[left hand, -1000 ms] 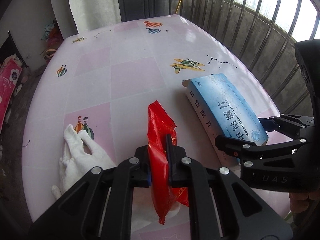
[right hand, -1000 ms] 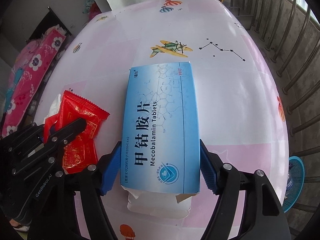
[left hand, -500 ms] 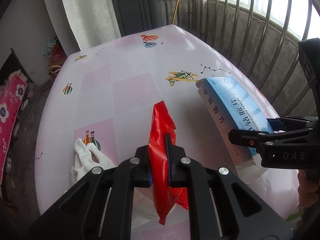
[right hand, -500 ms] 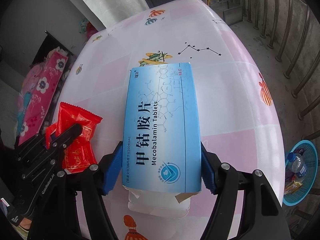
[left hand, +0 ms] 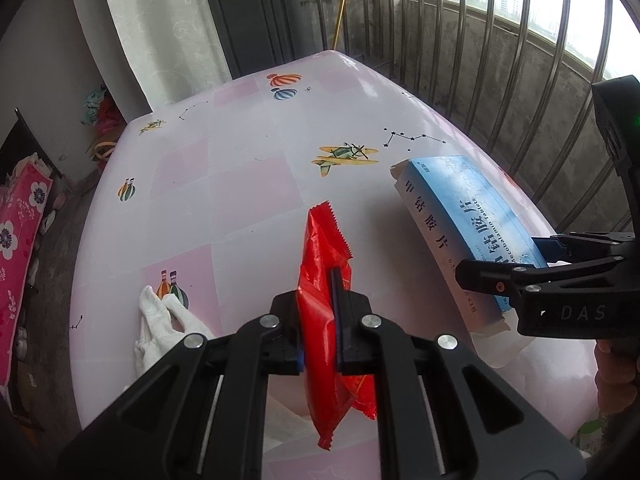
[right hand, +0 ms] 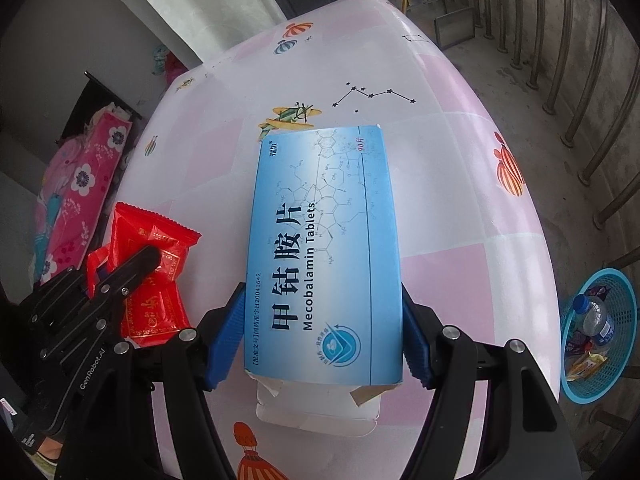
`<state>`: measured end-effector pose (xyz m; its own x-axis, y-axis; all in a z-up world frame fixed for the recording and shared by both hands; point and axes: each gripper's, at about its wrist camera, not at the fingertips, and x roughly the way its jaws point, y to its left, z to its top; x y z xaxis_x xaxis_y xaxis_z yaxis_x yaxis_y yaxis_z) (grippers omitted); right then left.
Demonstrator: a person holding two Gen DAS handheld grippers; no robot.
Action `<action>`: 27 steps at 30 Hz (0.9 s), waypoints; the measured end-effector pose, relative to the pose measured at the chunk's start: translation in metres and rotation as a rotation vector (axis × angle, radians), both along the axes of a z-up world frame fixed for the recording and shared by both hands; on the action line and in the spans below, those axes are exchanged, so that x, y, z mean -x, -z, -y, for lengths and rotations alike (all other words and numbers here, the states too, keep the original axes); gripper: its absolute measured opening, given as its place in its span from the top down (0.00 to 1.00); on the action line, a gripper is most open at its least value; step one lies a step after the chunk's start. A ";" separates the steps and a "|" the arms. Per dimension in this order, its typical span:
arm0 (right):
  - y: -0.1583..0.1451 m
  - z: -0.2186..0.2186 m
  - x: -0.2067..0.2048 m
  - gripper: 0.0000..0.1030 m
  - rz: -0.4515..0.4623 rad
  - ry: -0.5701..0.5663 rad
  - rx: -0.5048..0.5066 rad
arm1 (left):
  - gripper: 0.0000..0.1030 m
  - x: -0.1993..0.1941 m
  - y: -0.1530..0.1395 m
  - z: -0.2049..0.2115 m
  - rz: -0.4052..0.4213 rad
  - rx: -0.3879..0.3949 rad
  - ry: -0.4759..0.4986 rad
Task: Collect trash
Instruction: 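Hold the red wrapper in the left tool and the medicine box in the right tool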
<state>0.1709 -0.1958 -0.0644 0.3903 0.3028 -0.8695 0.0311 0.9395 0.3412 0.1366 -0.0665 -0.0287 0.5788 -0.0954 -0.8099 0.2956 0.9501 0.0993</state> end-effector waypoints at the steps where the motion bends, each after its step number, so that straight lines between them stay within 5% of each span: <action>1: 0.001 -0.001 -0.001 0.35 -0.002 -0.001 0.003 | 0.92 0.000 0.001 0.000 -0.005 0.004 0.002; 27: 0.009 -0.003 -0.008 0.35 -0.013 -0.010 0.018 | 0.92 -0.003 0.018 0.003 -0.068 0.049 0.004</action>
<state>0.1786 -0.1926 -0.0732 0.3757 0.2906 -0.8800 0.0265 0.9458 0.3236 0.1399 -0.0693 -0.0462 0.5220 -0.1385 -0.8416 0.3043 0.9520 0.0320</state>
